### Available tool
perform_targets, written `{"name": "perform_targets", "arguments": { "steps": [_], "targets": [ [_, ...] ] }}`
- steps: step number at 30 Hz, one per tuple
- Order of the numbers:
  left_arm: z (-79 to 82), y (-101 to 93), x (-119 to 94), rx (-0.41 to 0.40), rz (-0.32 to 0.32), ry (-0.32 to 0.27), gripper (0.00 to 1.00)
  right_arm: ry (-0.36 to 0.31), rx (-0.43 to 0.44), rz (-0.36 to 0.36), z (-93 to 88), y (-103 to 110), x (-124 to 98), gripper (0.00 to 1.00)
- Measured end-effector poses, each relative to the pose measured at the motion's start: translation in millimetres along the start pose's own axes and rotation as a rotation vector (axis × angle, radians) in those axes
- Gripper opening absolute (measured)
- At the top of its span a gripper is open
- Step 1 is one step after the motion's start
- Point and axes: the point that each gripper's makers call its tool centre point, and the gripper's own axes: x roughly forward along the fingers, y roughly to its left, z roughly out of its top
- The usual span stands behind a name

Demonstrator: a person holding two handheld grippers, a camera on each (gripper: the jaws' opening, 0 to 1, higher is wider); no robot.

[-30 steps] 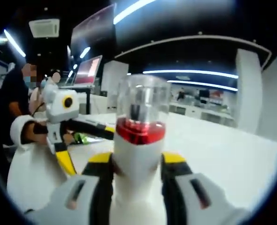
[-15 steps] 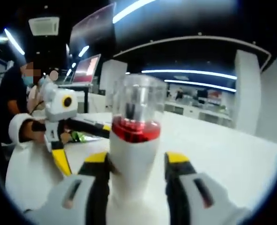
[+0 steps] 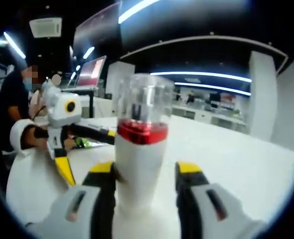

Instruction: Arrange the skincare products in the storage area until every visible bottle or jar stands upright without overlapping.

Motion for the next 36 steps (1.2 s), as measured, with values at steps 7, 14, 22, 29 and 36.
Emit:
{"name": "perform_targets", "arguments": {
  "steps": [7,14,22,29,36],
  "targets": [
    [-1.1,-1.1,0,0.000,0.000,0.003,0.99,0.000,-0.014,0.005,1.2,1,-1,0.46],
    [7.6,-1.5,-2,-0.055,-0.015,-0.049,0.99,-0.095,-0.026,0.004,23.5,0,-8,0.56],
    [5.2,-1.3,-1,-0.045,-0.009,-0.037,0.99,-0.229,-0.062,-0.035,55.3,-4,-18,0.78],
    [4.7,0.8,-1,-0.043,-0.001,-0.033,0.99,-0.298,-0.062,-0.052,69.6,-6,-26,0.83],
    [8.2,2.7,-3,-0.051,0.002,-0.049,0.99,-0.429,-0.046,-0.042,92.9,-2,-38,0.84]
  ]
}}
